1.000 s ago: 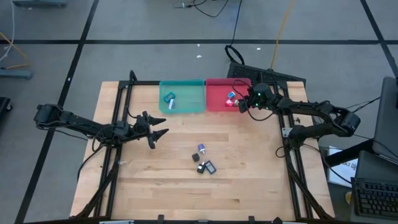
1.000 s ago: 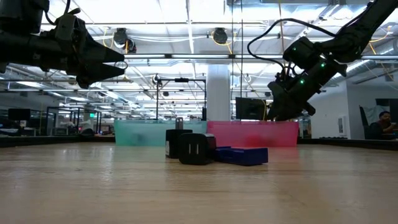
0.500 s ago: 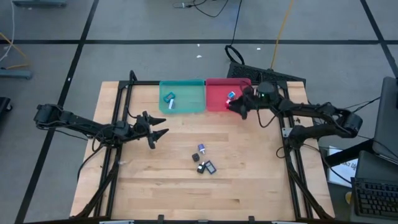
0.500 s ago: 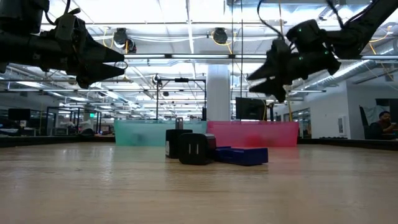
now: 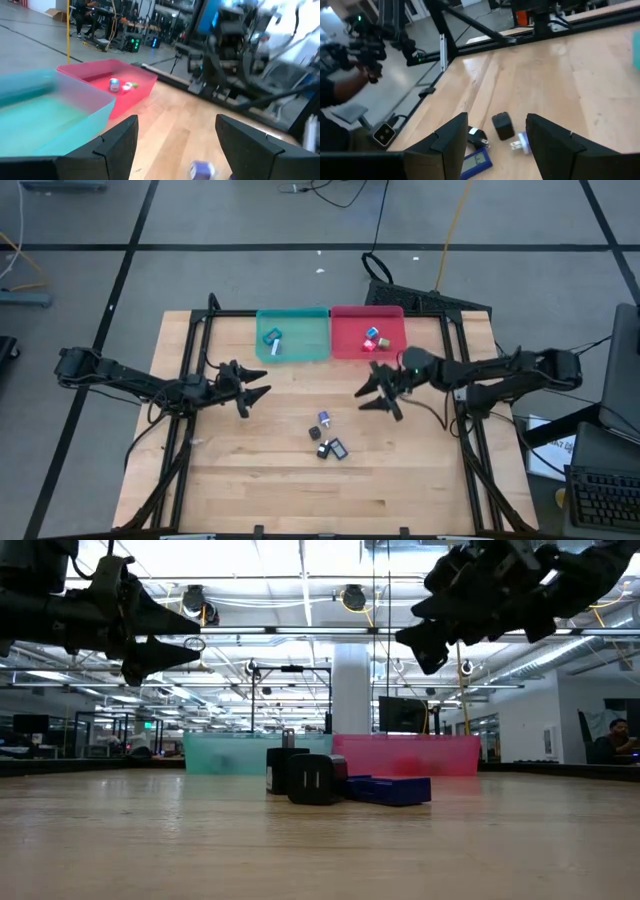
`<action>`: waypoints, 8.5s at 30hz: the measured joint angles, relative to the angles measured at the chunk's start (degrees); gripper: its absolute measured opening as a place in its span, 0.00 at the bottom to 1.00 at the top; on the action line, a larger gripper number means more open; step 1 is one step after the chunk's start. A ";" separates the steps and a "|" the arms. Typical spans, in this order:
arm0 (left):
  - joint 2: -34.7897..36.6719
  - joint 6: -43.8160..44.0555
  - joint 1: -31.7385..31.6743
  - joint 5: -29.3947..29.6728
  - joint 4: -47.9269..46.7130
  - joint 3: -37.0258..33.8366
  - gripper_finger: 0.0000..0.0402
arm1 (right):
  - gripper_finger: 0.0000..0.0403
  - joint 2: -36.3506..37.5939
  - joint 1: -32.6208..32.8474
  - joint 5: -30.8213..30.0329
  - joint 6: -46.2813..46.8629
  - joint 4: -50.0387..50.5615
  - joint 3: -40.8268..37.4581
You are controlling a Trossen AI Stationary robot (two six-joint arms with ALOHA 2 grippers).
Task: Sort charging adapters and watches
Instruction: Put the blue watch in the blue bin
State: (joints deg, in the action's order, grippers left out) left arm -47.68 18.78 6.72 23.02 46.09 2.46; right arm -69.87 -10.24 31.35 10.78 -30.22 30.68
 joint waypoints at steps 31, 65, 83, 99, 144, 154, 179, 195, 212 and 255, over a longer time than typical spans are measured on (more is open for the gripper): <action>-38.21 -5.89 7.82 -8.22 -3.46 26.58 0.67 | 0.48 -0.02 10.74 -9.13 -1.00 -0.73 -4.30; -45.77 -3.23 7.72 -7.45 -4.34 28.72 0.67 | 0.48 -31.04 26.96 -38.90 -2.47 12.05 12.76; -45.77 -3.62 7.23 -6.48 -4.49 28.72 0.67 | 0.44 -15.86 27.22 -45.38 -6.83 25.51 11.29; -45.77 -2.05 7.34 -6.49 -4.40 28.72 0.67 | 0.74 -31.58 24.79 -33.81 -25.12 0.90 10.78; -45.77 -1.86 7.34 -6.66 -5.69 28.72 0.67 | 0.61 -33.54 23.97 -24.87 -13.05 19.95 10.84; -45.77 -1.77 7.36 -8.20 -5.67 28.72 0.67 | 0.73 -28.09 24.99 -26.85 -18.12 20.60 10.76; -45.77 -0.49 8.07 -8.19 -5.64 28.72 0.67 | 0.71 -26.22 26.34 -40.22 -31.44 10.66 10.67; -45.77 -0.55 8.07 -8.16 -5.64 28.72 0.67 | 0.70 -31.26 16.50 -19.46 -29.72 13.42 10.92; -45.77 -0.54 8.07 -8.14 -5.66 28.72 0.67 | 0.54 -30.84 18.03 -19.55 -24.88 14.43 10.82; -45.77 29.71 3.41 6.55 0.25 28.68 0.67 | 0.37 -12.79 18.20 -56.63 -31.98 9.84 8.13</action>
State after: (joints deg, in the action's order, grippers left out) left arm -93.45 48.49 10.13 29.57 46.34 31.14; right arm -82.65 7.97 -25.28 -21.20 -20.38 38.81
